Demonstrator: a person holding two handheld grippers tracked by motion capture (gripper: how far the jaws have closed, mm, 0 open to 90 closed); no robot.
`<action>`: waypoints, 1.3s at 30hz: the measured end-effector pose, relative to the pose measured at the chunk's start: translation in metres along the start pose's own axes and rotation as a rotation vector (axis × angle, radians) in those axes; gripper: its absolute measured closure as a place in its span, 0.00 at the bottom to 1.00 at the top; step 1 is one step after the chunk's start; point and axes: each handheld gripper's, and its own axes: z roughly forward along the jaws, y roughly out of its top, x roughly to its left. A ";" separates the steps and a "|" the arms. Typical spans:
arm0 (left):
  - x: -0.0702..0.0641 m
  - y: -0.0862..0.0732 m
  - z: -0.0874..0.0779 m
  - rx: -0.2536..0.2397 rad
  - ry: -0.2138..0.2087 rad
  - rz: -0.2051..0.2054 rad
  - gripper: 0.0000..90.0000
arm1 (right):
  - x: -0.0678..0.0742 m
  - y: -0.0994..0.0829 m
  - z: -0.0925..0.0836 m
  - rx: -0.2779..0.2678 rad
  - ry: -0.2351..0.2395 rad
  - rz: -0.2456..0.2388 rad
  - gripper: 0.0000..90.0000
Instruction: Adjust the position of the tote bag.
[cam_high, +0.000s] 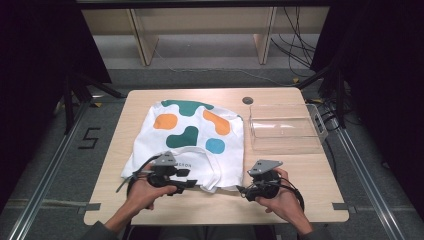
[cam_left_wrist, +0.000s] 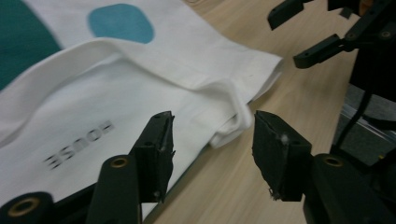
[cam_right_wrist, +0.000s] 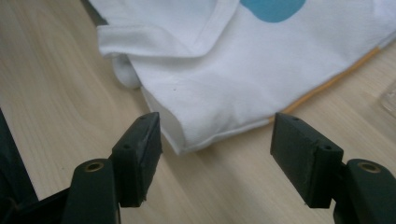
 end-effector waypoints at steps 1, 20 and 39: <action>0.006 -0.005 -0.006 0.002 0.026 0.000 0.49 | 0.002 0.001 0.003 0.013 -0.004 -0.015 0.38; 0.093 -0.064 -0.092 0.117 0.350 -0.098 0.35 | 0.003 0.026 0.033 0.122 -0.083 -0.030 0.80; 0.096 -0.076 -0.063 0.321 0.387 -0.115 0.37 | -0.011 0.026 0.024 0.103 -0.082 0.038 0.86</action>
